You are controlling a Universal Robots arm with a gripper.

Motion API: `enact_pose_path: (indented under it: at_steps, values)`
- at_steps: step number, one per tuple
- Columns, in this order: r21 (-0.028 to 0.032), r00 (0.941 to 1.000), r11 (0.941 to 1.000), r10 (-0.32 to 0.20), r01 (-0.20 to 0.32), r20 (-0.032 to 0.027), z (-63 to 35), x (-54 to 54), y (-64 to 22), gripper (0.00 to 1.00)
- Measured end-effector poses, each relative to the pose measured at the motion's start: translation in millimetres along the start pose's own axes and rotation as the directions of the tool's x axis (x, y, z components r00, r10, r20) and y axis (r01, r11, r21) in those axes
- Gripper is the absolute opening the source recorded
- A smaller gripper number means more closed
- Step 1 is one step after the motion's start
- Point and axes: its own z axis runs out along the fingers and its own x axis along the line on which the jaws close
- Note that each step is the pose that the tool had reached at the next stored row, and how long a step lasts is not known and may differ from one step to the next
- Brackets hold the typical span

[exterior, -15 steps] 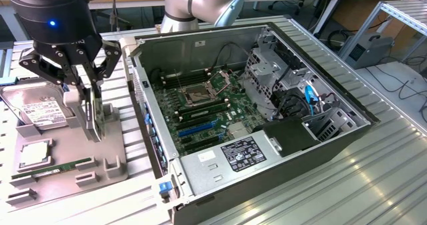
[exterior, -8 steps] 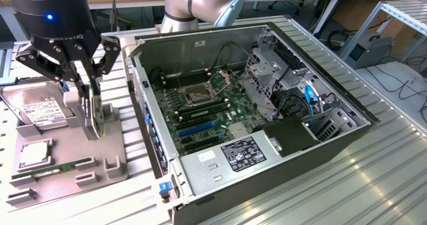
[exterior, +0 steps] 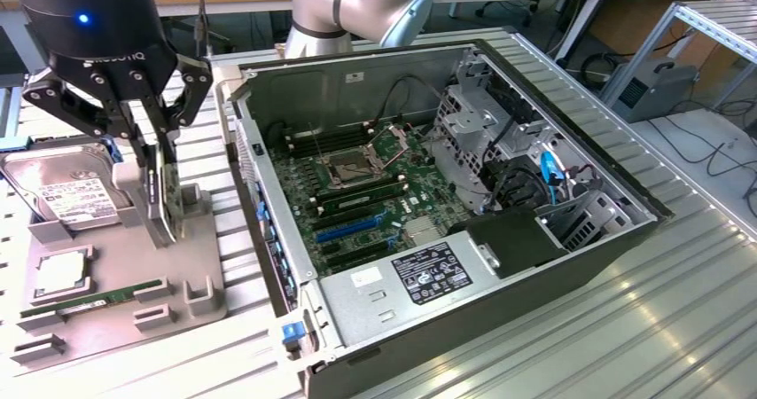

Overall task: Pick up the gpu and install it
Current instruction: 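Pick up the gpu and move the gpu toward the slot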

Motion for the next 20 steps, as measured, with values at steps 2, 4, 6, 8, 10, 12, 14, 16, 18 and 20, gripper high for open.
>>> enact_pose_path:
  at_steps: [2,4,6,8,10,12,14,16,18,20]
  values:
    - [0.0002,1.0000,1.0000,0.000,0.000,-0.0001,-1.9,-0.1,0.0,0.27]
    - [0.0002,1.0000,1.0000,0.000,0.000,-0.0001,-4.0,-0.1,-0.1,0.27]
    - [0.0003,1.0000,1.0000,0.000,0.000,0.0000,-6.0,-0.2,-0.1,0.27]
    - [0.0004,1.0000,1.0000,0.000,0.000,0.0000,-7.9,-0.2,-0.1,0.27]
    - [0.0006,1.0000,1.0000,0.000,0.000,0.0000,-9.9,-0.3,-0.1,0.27]
    - [0.0006,1.0000,1.0000,0.000,0.000,0.0000,-11.7,-0.3,-0.2,0.27]
    - [0.0008,1.0000,1.0000,0.000,0.000,0.0000,-13.7,-0.4,-0.1,0.27]
    - [0.0010,1.0000,1.0000,0.000,0.000,0.0001,-17.4,-0.5,-0.2,0.27]
    - [0.0011,1.0000,1.0000,0.000,0.000,0.0000,-19.2,-0.6,-0.2,0.27]
    - [0.0011,1.0000,1.0000,0.000,0.000,0.0001,-20.8,-0.6,-0.2,0.27]
